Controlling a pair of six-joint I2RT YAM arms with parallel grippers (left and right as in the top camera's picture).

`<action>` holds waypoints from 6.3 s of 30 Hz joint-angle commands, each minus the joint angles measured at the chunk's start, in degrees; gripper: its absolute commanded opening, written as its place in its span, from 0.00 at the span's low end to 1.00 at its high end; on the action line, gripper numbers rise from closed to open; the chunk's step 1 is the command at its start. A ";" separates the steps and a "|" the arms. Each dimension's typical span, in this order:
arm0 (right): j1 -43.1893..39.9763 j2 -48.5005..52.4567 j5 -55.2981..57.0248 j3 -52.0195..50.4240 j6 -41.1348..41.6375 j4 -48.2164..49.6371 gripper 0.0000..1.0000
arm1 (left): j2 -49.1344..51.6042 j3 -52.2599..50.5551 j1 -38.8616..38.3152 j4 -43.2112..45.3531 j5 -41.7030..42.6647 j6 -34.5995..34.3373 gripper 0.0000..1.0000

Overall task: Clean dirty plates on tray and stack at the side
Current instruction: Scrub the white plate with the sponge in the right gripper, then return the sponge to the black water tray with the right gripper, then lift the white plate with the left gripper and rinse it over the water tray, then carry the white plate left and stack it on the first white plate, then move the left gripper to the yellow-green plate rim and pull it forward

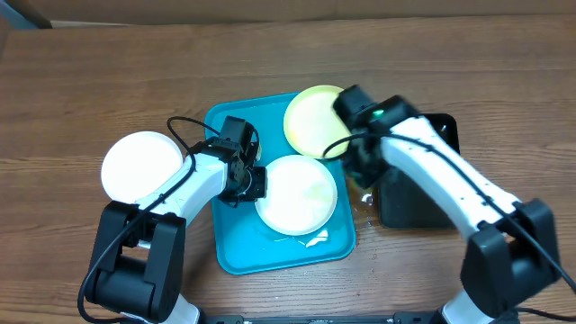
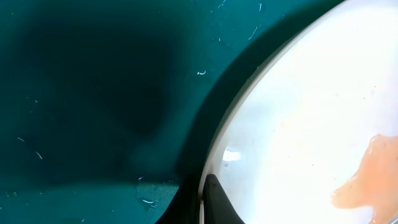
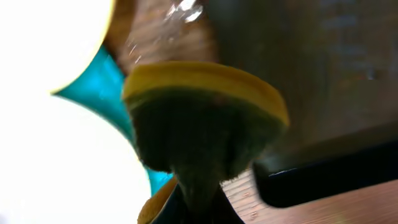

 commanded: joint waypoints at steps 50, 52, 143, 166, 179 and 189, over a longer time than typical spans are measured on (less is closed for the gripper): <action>-46.12 -30.25 -9.77 -10.10 -16.72 -1.55 0.87 | 10.64 47.47 -28.61 -0.11 -29.22 6.21 0.04; -46.12 -30.25 -9.77 -10.10 -16.76 -1.75 0.86 | 13.16 47.47 -30.27 3.32 -34.14 9.55 0.04; -46.12 -30.25 -9.42 -10.10 -16.85 -2.47 0.88 | -8.59 36.20 42.75 -34.53 -17.92 -5.42 0.04; -46.12 -30.25 -9.44 -10.10 -16.85 -2.51 0.88 | -3.32 24.15 44.65 -20.13 5.90 2.40 0.47; -46.10 -30.25 -9.46 -10.10 -16.87 -1.92 0.88 | 3.41 24.65 3.56 3.76 5.20 9.99 0.73; -46.10 -30.25 -9.64 -10.10 -16.85 -2.75 0.88 | 15.61 24.68 -5.40 10.82 -2.21 -15.58 0.53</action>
